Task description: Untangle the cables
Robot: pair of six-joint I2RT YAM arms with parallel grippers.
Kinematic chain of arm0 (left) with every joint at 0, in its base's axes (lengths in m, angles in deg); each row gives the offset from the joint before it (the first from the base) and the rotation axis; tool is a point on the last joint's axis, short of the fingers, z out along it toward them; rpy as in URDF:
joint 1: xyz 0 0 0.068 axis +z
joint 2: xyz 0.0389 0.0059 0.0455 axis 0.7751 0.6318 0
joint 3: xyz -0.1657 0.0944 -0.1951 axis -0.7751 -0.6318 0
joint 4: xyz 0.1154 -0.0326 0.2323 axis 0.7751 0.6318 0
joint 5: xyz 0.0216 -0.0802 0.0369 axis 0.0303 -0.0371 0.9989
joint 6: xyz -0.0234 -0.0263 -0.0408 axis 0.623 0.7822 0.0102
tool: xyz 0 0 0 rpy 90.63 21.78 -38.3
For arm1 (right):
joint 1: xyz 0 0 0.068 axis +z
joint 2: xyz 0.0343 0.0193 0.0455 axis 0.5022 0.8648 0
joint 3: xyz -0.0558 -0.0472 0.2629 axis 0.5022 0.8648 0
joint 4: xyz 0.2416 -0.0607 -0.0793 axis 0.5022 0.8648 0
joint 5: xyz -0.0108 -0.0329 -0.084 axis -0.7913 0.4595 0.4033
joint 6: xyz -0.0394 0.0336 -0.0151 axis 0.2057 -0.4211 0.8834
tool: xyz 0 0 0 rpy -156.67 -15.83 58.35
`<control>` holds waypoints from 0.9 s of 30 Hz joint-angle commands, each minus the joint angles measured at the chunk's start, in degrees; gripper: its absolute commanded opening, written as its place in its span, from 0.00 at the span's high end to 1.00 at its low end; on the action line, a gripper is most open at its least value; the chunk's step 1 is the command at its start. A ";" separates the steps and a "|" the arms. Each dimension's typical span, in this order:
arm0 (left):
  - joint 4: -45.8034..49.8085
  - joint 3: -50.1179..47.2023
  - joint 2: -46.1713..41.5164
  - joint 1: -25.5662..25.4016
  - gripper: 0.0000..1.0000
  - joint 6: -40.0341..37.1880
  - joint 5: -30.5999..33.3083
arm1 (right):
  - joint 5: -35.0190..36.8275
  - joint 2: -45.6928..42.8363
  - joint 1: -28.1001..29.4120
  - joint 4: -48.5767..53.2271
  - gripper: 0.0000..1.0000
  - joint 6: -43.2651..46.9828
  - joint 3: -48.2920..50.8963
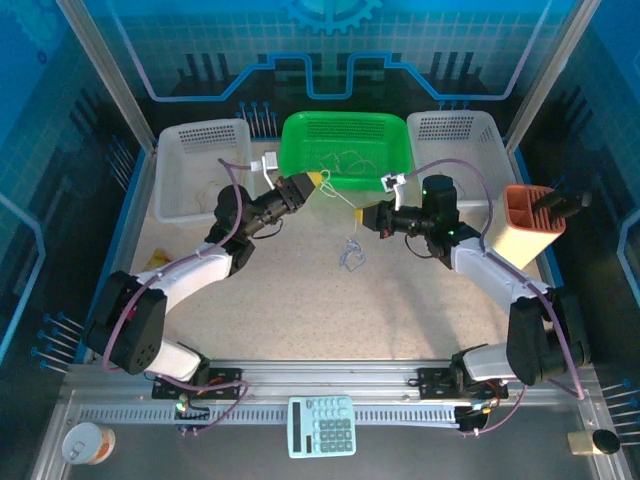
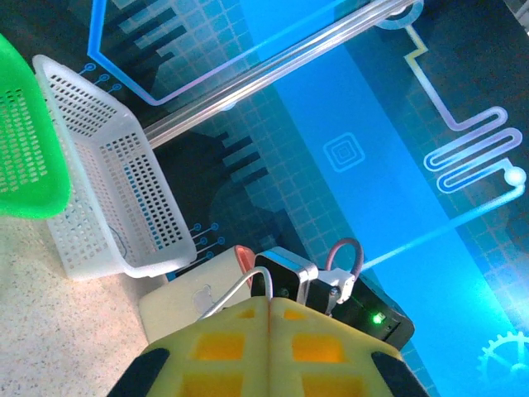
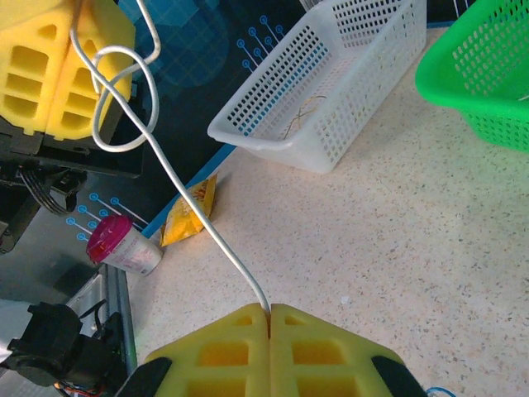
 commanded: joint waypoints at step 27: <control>15.33 -2.85 -9.46 3.58 0.43 -15.22 -2.85 | 9.93 -1.92 -3.55 5.67 1.00 -5.88 -4.12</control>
